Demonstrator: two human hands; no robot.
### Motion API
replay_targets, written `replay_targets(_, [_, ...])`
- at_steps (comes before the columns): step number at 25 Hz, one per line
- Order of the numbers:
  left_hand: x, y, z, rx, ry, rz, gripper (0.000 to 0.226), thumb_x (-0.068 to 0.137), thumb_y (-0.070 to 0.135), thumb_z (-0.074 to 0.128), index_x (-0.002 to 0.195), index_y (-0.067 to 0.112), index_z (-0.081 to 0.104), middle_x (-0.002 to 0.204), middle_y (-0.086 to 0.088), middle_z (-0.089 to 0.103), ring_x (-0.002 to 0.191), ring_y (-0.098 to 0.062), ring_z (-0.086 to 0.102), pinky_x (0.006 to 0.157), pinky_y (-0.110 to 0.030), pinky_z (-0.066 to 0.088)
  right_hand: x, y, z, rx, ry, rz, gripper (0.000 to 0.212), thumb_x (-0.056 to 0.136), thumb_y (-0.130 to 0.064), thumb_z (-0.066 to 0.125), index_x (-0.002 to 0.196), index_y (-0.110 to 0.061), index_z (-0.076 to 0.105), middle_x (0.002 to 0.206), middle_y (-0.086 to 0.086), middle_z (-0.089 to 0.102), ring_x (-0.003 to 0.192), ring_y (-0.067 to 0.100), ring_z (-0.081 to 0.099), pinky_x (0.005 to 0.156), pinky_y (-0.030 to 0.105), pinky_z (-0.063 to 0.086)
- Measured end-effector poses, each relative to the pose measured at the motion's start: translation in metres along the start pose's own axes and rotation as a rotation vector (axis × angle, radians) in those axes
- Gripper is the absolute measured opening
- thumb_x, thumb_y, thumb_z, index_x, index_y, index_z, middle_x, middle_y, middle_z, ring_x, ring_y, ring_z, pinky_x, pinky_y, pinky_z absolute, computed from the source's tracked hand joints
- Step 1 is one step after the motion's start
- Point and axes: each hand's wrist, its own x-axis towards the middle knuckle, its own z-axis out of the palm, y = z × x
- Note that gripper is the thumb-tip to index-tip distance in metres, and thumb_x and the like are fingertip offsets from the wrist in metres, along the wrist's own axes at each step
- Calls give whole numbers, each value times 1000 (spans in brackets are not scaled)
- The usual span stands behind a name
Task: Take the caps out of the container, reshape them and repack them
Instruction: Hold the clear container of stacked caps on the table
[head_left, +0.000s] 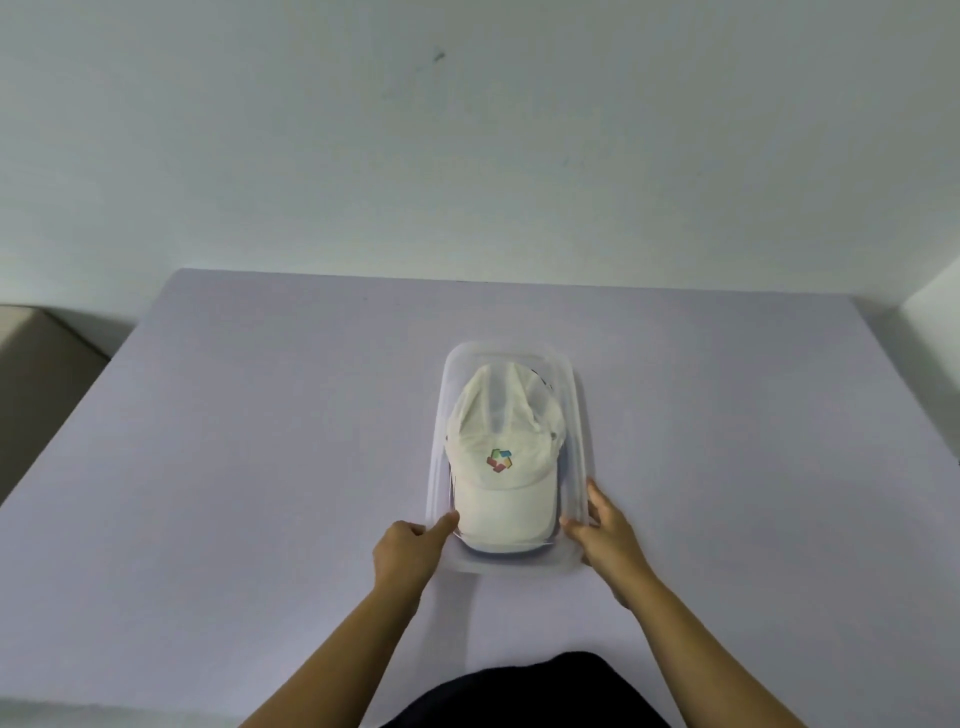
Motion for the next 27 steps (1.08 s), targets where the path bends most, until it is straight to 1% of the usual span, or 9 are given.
replay_targets(6, [-3,6,-1,80,7,13,57,86,45,60,51,12,30,50,-1,29,48,-13,31,49,-23,30,1,0,1,-35,14,-23,71,91,-14,58,148,-22,17,154,7,27,140,26,30,110,48,35])
replay_targets(12, [0,7,-11,89,-101,26,45,84,48,60,71,8,44,68,-5,46,64,-16,46,56,-25,38,-2,1,-4,69,-9,-5,70,89,-14,60,147,-26,23,153,5,29,139,25,30,108,51,36])
replay_targets(15, [-4,6,-11,37,-80,18,43,82,45,65,73,12,39,69,-2,39,63,-15,39,54,-25,34,-3,-1,-7,163,-44,40,69,88,-16,63,146,-30,27,151,5,32,138,26,32,104,50,39])
replay_targets(16, [-6,6,-10,-59,-80,25,42,82,41,67,72,12,38,69,-3,39,62,-16,38,55,-25,35,-2,1,-9,203,-58,58,69,87,-19,64,145,-32,28,150,5,34,136,27,35,103,51,40])
replay_targets(19, [-18,11,-9,-637,-244,3,27,87,20,66,81,9,43,74,-11,56,69,-21,54,70,-31,48,-5,-1,-14,350,-89,89,52,90,-37,57,139,-33,39,143,1,46,126,23,47,97,49,46])
replay_targets(20, [-20,13,-11,-753,-279,16,19,89,15,63,87,7,46,74,-12,60,68,-20,57,70,-30,50,-7,-2,-15,387,-89,98,44,93,-41,51,136,-32,44,137,0,51,122,22,51,94,46,48])
replay_targets(22, [-14,13,-20,-868,-266,63,11,92,13,59,96,6,51,70,-9,63,59,-15,58,59,-23,50,-10,-2,-16,415,-80,115,39,96,-40,44,133,-30,46,135,1,52,121,23,51,97,45,45])
replay_targets(25, [11,9,-59,-993,-149,146,6,95,11,52,98,14,55,62,0,62,49,-7,59,44,-15,42,-11,7,-12,155,-72,55,56,94,-26,55,144,-31,30,149,0,35,134,23,38,106,44,39])
replay_targets(27, [30,4,-97,-1008,-51,194,17,96,8,47,96,21,57,55,6,63,47,-3,60,41,-13,38,-12,12,-5,-89,-85,-10,73,91,-17,58,147,-36,16,152,-1,29,133,22,39,107,45,40])
